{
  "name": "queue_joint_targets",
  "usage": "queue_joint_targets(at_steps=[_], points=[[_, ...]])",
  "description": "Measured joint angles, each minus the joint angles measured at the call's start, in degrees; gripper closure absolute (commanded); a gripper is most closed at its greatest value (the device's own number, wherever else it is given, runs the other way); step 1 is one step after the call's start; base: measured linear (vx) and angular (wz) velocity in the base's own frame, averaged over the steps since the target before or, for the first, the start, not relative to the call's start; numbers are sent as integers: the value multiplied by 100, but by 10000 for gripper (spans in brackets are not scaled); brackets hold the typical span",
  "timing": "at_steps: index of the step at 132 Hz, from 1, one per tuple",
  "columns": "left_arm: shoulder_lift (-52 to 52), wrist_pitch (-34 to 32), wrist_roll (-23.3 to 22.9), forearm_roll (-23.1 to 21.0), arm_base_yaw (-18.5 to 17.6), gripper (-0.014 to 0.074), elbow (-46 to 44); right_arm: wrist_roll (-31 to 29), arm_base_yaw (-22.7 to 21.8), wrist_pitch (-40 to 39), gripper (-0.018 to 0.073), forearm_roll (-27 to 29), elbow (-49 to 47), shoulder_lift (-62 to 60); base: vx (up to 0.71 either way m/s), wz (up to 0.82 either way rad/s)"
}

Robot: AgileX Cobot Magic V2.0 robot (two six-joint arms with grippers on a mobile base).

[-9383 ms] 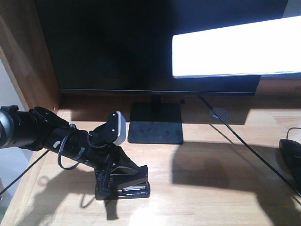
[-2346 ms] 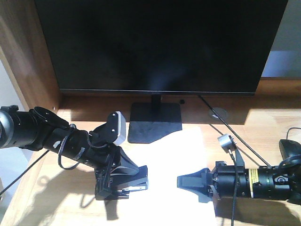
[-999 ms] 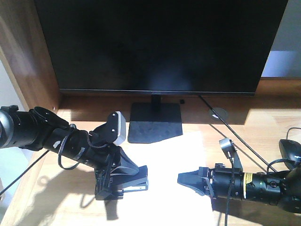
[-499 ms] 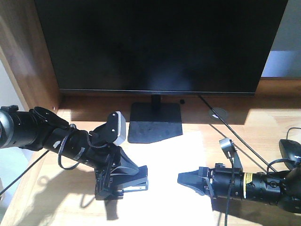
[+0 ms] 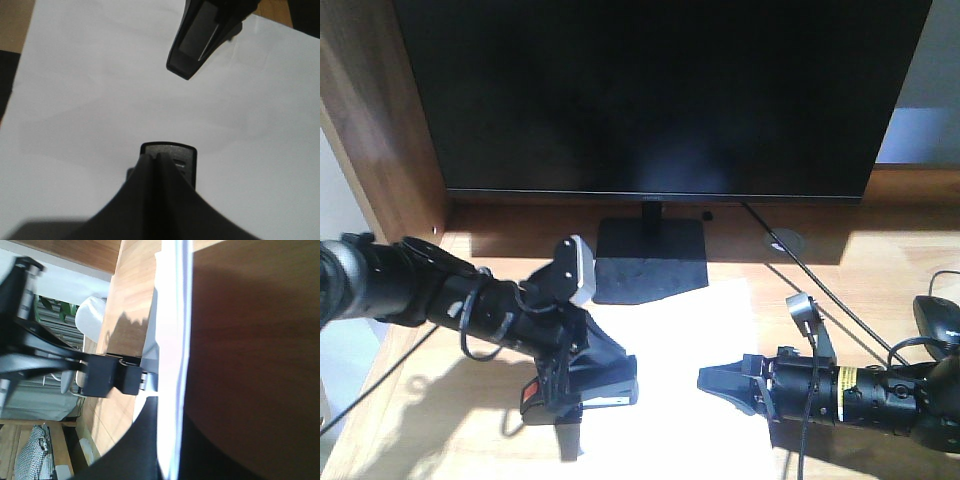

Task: Grab stapler and paper to desk for stapling

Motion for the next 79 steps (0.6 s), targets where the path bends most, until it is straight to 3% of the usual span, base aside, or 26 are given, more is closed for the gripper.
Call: queue_joint_targets(at_steps=[79], points=[[478, 109, -23, -134, -92, 603, -131, 0, 0, 0, 561, 0, 0, 0, 0, 0]])
